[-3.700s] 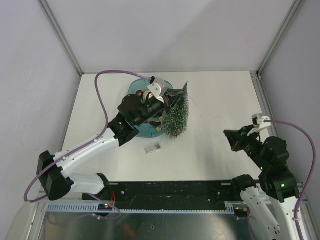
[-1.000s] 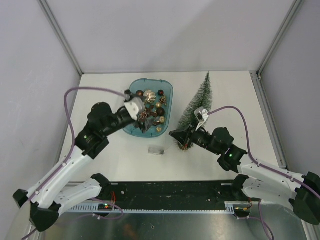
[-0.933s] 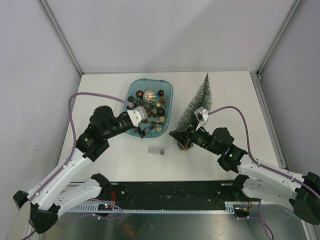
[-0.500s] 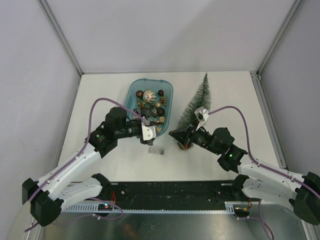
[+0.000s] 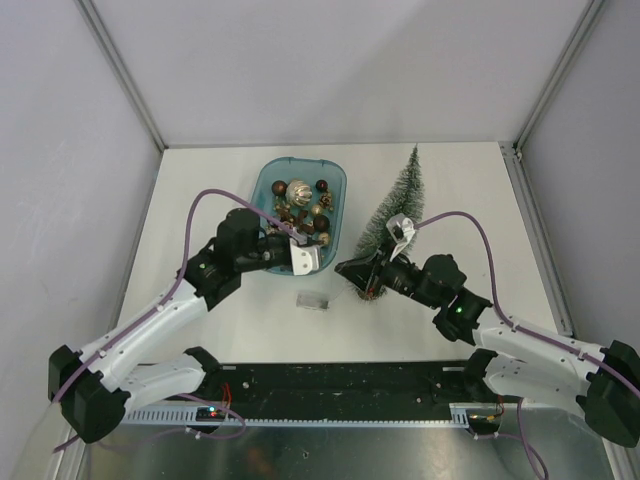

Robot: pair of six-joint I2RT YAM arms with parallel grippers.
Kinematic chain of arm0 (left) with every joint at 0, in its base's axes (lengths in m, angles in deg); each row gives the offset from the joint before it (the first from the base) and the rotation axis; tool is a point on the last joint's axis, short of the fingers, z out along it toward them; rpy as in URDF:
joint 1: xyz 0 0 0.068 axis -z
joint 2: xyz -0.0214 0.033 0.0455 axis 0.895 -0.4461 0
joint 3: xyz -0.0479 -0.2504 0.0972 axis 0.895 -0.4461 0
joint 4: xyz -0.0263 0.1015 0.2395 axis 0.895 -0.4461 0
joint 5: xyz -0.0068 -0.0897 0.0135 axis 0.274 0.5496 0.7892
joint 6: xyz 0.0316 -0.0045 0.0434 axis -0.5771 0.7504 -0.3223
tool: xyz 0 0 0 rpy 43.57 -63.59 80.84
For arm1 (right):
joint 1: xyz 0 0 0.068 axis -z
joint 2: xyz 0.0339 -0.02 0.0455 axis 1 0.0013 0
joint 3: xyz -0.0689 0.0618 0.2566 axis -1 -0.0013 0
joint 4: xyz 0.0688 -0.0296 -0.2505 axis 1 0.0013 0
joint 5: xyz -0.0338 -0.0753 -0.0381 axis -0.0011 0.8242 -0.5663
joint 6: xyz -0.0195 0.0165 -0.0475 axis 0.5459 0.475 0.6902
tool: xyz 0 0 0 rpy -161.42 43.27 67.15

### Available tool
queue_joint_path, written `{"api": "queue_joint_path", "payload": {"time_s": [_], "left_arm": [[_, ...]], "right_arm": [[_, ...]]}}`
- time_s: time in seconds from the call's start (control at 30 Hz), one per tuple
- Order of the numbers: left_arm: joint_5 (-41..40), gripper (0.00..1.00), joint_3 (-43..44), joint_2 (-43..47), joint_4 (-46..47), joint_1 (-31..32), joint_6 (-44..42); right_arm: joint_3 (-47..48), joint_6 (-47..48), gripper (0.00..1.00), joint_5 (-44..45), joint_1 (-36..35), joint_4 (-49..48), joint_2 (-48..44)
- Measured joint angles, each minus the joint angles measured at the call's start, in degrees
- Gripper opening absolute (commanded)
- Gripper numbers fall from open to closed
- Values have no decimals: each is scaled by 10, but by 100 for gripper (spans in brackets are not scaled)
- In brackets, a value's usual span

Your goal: Decorate the small christmas tree

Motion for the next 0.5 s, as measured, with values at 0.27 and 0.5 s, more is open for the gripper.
{"api": "queue_joint_path", "payload": {"time_s": [0.27, 0.5], "left_arm": [[-71, 0, 6, -55, 31, -54, 94], [-129, 0, 17, -128, 45, -116, 205]], "right_arm": [[-3, -2, 85, -13, -2, 60, -52], [-3, -1, 91, -13, 21, 160, -218]]}}
